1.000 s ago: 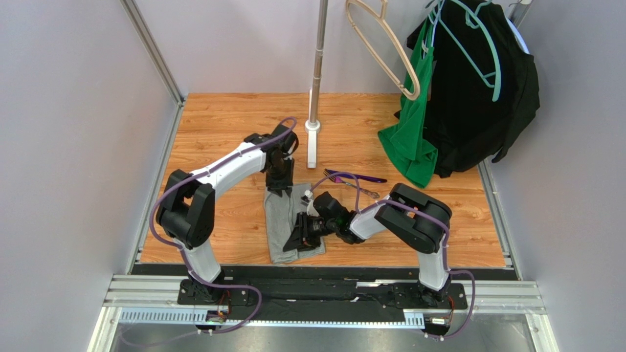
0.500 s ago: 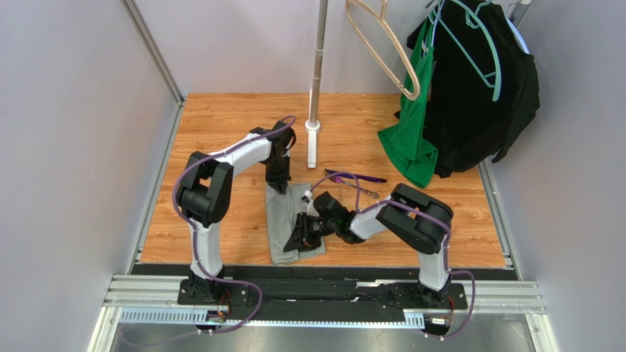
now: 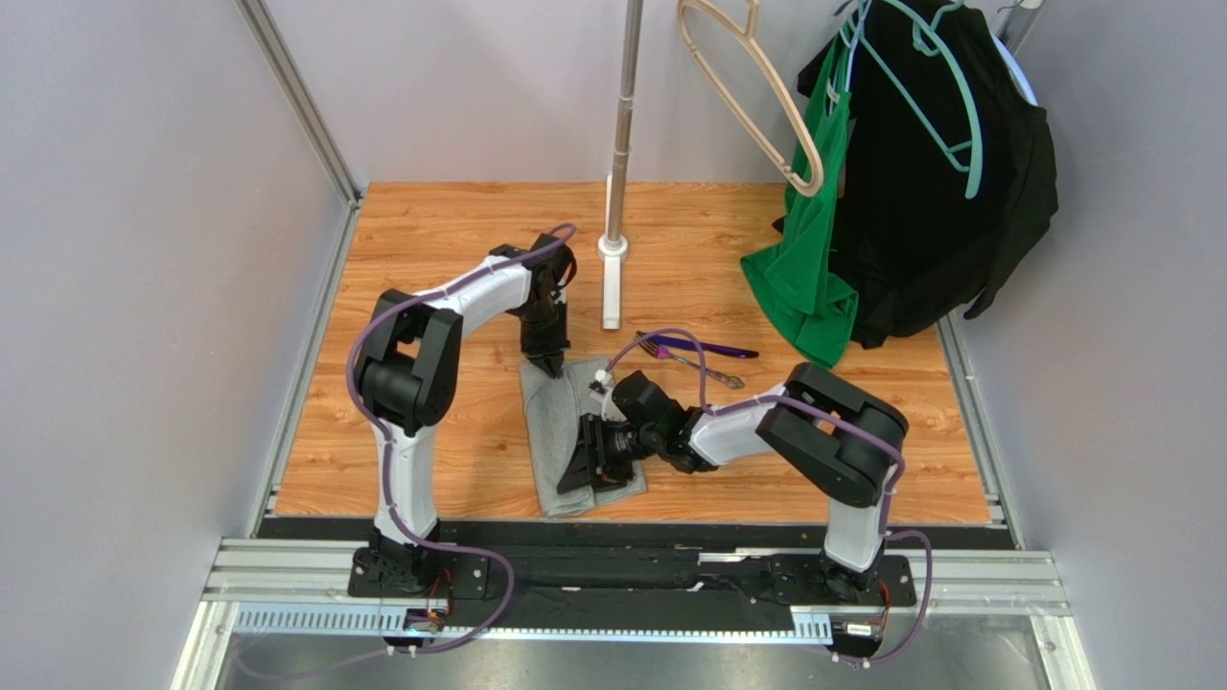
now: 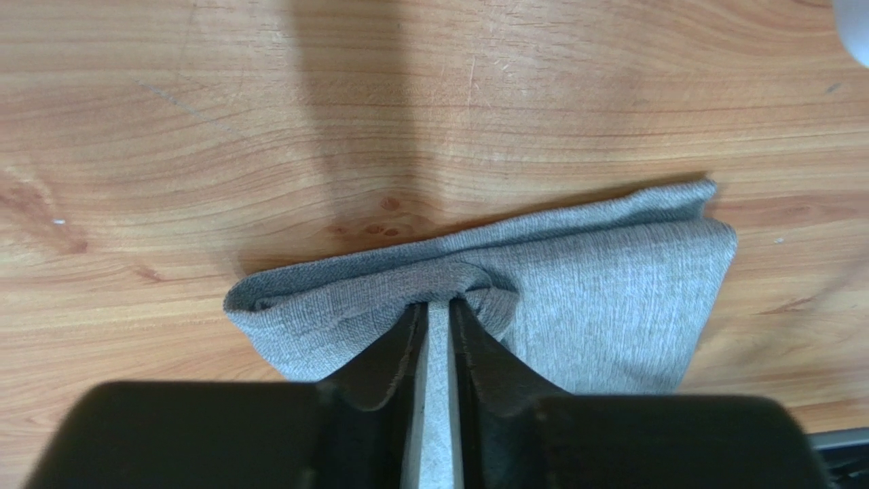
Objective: Fold the napkin into a case and place the utensils inside
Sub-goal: Fold the lower triangle-folded napkin at the center of the board.
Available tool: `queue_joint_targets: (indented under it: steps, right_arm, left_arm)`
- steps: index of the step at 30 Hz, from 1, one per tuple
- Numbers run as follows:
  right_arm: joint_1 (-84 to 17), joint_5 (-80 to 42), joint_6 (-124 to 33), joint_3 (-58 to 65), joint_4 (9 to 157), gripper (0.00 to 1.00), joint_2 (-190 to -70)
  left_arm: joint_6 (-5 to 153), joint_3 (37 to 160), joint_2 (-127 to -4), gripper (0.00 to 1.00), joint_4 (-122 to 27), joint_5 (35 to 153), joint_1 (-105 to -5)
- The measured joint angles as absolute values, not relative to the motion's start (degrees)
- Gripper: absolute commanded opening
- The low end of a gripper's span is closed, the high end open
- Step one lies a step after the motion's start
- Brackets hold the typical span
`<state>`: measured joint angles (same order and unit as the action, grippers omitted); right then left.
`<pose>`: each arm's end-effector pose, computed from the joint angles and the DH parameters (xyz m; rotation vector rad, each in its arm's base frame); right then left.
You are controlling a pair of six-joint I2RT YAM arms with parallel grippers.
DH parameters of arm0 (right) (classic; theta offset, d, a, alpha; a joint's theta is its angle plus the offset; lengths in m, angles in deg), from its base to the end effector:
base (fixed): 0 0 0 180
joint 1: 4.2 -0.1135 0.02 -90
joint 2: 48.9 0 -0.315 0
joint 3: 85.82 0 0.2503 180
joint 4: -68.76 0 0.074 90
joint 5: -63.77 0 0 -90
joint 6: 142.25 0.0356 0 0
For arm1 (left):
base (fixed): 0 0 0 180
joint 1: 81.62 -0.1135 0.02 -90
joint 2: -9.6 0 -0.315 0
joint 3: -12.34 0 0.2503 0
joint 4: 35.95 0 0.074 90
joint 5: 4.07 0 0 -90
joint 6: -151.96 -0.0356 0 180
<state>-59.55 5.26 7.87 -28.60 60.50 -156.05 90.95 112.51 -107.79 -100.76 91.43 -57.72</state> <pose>0.1848 0.3001 0.1536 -0.2337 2.7691 1.4610 0.3818 -0.1729 0.2107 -0.1253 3.0490 -0.2259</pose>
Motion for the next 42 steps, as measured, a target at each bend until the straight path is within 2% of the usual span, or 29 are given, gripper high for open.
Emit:
queue_joint_targets:
  steps: [5,8,13,14,21,24,25,31,36,42]
  right_arm:
    - [-59.2,2.6,1.2,-28.3,70.4,0.6,-150.2]
    - [-58.6,1.4,-1.8,-28.3,75.3,0.67,-147.4]
    - [-57.0,-0.6,-5.9,-27.9,82.9,0.68,-144.3]
    - [-56.5,-1.1,-6.7,-28.0,84.1,0.67,-143.7]
    - [-53.6,-5.1,-13.4,-27.7,91.7,0.66,-139.7]
    - [-53.6,-7.0,-17.2,-25.3,96.0,0.55,-139.5]
    - [-53.6,-7.4,-18.1,-24.9,96.6,0.43,-139.4]
    - [-53.6,-5.2,-20.3,-25.1,96.4,0.12,-138.3]
    - [-53.8,-1.4,-19.2,-26.7,91.8,0.06,-139.6]
    - [-54.4,2.7,-17.6,-26.5,86.0,0.06,-147.7]
  left_arm:
    - [90.9,111.5,-103.6,0.26,-100.9,91.9,-57.8]
    - [91.0,110.4,-99.4,0.23,-101.1,92.4,-57.8]
    - [91.3,109.3,-94.8,0.17,-100.7,94.7,-57.7]
    - [91.5,109.1,-94.5,0.13,-100.6,95.2,-57.7]
    - [93.1,106.0,-95.1,0.07,-98.5,98.2,-55.8]
    - [94.3,106.0,-97.0,0.05,-97.2,99.6,-54.6]
    - [94.7,106.0,-97.7,0.05,-96.8,99.8,-54.4]
    - [96.4,104.9,-102.1,0.03,-95.7,99.2,-55.1]
    - [96.6,105.3,-105.1,0.03,-95.9,100.7,-57.3]
    - [95.7,110.8,-109.3,0.02,-100.4,103.0,-59.6]
